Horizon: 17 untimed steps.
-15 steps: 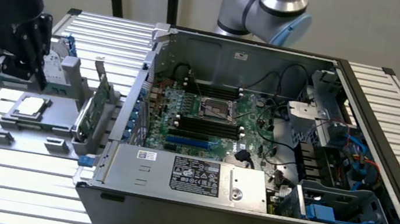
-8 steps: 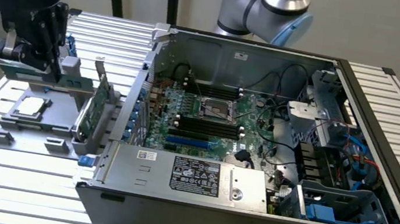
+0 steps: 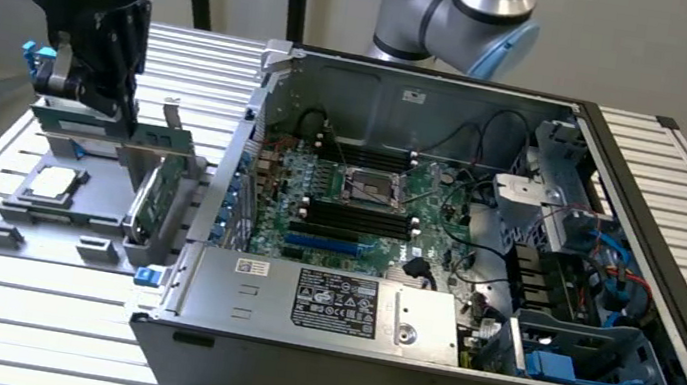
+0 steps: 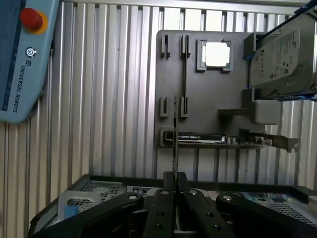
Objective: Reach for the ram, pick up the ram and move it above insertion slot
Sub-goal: 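Pick up the ram and move it above insertion slot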
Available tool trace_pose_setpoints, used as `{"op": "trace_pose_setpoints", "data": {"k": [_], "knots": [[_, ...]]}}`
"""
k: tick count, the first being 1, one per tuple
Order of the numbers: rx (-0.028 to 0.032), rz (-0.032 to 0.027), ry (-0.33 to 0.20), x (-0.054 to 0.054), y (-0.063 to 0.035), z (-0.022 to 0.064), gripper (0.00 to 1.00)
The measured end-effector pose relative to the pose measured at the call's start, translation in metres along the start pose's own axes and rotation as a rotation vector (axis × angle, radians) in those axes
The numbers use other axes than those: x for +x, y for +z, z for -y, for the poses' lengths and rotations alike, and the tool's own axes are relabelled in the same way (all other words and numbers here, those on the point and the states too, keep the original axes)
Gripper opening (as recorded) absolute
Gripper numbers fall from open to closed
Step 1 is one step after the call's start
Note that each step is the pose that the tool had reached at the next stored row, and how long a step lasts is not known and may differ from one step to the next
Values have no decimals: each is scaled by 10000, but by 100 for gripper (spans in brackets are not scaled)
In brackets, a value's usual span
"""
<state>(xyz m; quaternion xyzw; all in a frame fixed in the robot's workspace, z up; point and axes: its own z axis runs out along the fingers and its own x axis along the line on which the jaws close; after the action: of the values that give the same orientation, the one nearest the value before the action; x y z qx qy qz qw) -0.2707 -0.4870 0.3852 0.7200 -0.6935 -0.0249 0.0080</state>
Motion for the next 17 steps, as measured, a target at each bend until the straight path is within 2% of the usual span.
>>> {"op": "trace_pose_setpoints", "data": {"k": [9,17], "knots": [[4,96,-4,-15,-71,340,14],[11,300,-13,-15,-89,701,14]]}}
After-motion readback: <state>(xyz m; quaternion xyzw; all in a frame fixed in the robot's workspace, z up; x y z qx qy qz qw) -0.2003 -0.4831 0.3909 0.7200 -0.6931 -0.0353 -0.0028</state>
